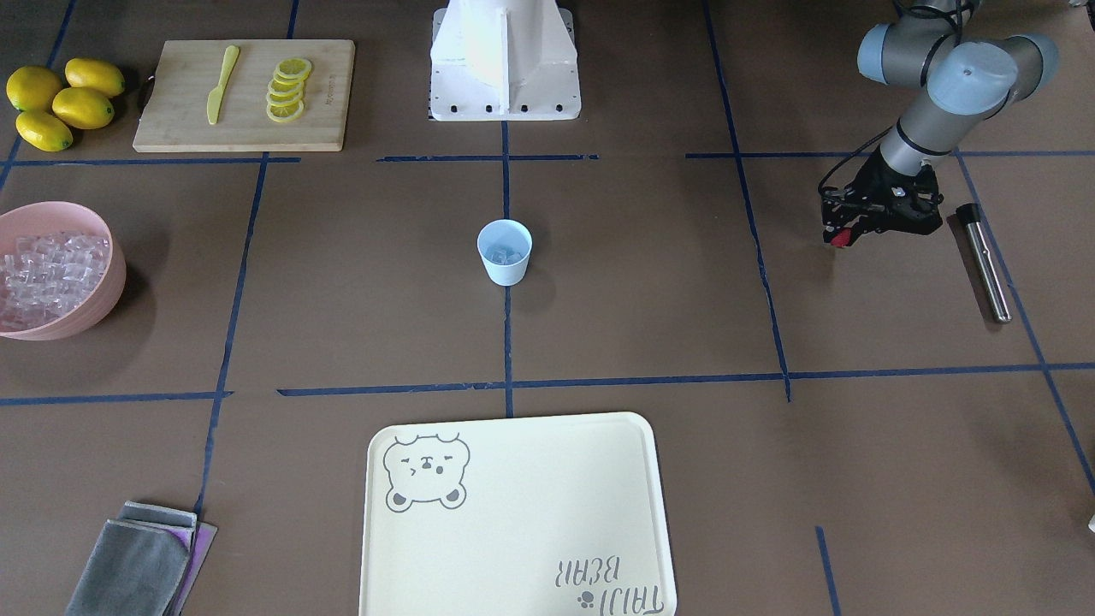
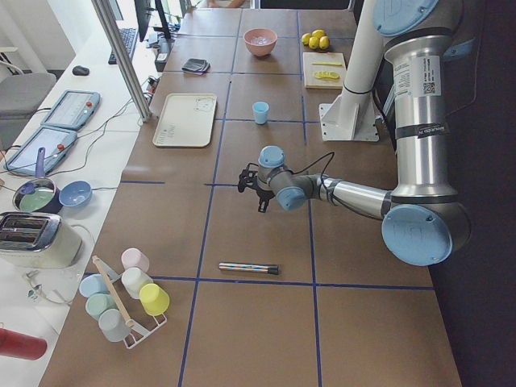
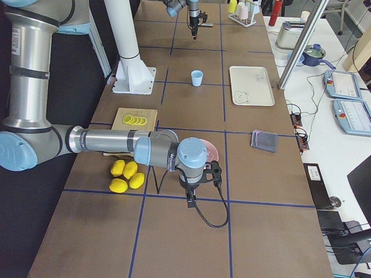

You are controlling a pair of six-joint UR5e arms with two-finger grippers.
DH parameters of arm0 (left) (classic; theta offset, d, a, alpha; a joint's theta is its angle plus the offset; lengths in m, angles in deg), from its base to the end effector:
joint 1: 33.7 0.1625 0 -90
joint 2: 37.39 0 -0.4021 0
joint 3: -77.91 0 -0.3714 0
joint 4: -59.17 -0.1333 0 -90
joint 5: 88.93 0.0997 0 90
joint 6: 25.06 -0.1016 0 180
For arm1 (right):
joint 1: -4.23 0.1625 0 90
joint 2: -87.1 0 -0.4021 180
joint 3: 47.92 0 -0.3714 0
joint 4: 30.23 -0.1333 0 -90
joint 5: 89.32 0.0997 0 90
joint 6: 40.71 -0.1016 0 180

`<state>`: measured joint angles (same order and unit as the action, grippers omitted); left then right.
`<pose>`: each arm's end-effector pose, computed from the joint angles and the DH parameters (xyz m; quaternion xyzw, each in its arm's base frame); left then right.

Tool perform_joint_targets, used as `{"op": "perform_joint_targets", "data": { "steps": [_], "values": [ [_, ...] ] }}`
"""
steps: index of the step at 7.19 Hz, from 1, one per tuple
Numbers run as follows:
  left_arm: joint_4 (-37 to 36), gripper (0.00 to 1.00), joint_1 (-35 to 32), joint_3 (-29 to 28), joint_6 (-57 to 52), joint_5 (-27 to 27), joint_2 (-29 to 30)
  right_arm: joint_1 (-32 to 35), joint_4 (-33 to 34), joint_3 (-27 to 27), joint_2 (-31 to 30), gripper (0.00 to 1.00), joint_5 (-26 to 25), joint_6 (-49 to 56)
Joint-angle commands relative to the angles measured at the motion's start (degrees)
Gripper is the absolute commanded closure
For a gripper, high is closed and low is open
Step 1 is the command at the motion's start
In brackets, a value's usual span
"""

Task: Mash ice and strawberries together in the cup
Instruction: 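Lower the left gripper and close it on the red strawberry, then carry the strawberry with the left gripper over the light-blue cup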

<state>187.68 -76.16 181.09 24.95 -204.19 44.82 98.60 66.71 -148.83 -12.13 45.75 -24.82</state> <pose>0.2719 -0.3707 0.5231 0.0878 0.4080 0.0622 0.9066 0.0916 -0.3936 0.6291 0.0256 -0.3843 -0.0751 0.9198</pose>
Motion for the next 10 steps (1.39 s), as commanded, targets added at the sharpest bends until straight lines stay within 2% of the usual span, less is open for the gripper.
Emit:
{"op": "perform_joint_targets", "data": {
  "steps": [1,2,3,5,6,8,9,10],
  "values": [
    [-2.71,0.98,-0.61,3.5,0.0,0.21,1.97,0.03,0.0,0.01,0.0,0.01,0.02,-0.07],
    [-12.91,0.98,-0.79,7.7,0.0,0.39,6.34,0.03,0.0,0.01,0.0,0.01,0.02,-0.07],
    [-27.37,0.98,-0.88,11.75,0.0,0.56,14.21,0.03,0.0,0.01,0.0,0.01,0.02,-0.07],
    [-49.39,0.98,-0.79,14.5,0.44,0.39,31.43,0.03,0.0,0.01,0.0,0.01,0.02,-0.07],
    [-54.27,0.98,-0.27,14.34,5.83,0.39,37.0,0.03,0.0,0.01,0.0,0.01,0.02,-0.16],
    [-55.2,0.98,2.53,10.24,16.91,0.65,46.41,0.03,0.0,0.01,0.0,0.01,0.02,-0.16],
    [-55.29,0.98,4.29,6.73,20.36,2.04,50.72,0.03,0.09,0.01,0.0,0.01,0.02,-0.16],
    [-55.29,0.97,8.66,4.17,23.78,6.5,53.37,0.03,0.09,0.09,0.0,0.01,0.02,-0.16]
  ]
}}
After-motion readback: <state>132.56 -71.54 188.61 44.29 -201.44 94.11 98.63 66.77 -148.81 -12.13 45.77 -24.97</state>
